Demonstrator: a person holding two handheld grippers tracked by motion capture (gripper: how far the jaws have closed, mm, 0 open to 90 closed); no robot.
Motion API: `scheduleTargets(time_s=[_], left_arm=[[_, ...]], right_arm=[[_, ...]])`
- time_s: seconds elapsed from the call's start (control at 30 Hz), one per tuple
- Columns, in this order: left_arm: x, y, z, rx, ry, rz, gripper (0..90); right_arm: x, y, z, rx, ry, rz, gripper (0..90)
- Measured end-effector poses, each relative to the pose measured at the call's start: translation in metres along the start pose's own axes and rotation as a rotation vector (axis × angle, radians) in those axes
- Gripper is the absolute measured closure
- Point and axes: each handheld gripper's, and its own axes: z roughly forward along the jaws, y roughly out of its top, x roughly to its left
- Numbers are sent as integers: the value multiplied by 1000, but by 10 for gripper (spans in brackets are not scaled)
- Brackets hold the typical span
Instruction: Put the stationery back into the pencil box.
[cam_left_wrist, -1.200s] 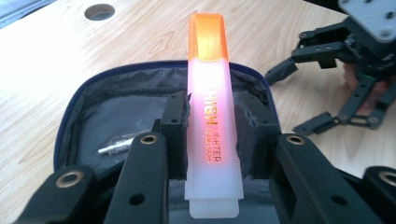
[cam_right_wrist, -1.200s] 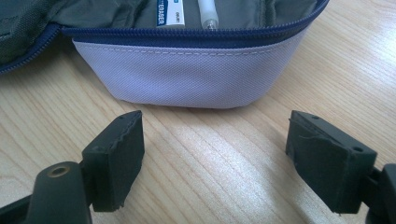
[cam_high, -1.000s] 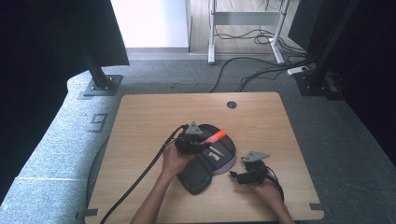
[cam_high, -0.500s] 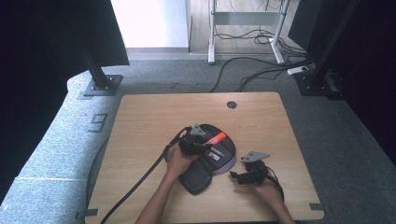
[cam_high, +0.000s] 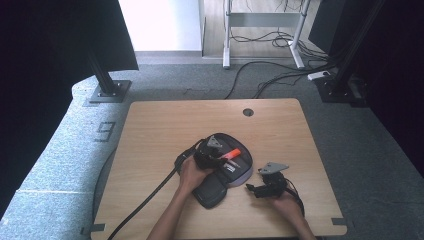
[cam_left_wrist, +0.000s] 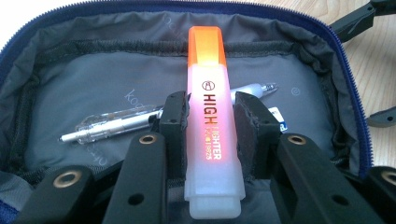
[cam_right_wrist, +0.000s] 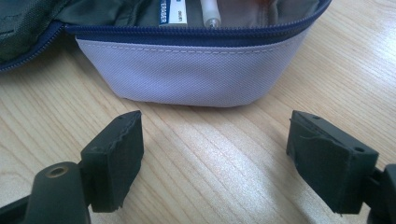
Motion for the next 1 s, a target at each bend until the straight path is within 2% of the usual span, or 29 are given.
scheduleTargets(time_s=[0.07,0.27,0.5,0.67,0.83,1.0], left_arm=[[0,0,0,-2,6,2,648],[1,2,-8,-36,28,-8,545],[0,5,-20,-58,22,-22,406],[-3,6,-29,-57,1,-30,331],[-7,6,-38,-45,5,-13,263],[-10,3,-49,-47,6,-12,221]], right_arm=[[0,0,0,1,2,0,186],[0,0,0,1,2,1,186],[0,0,-1,1,3,0,186],[0,0,-1,1,4,0,186],[0,0,-1,2,5,-1,186],[0,0,-1,2,5,0,186]])
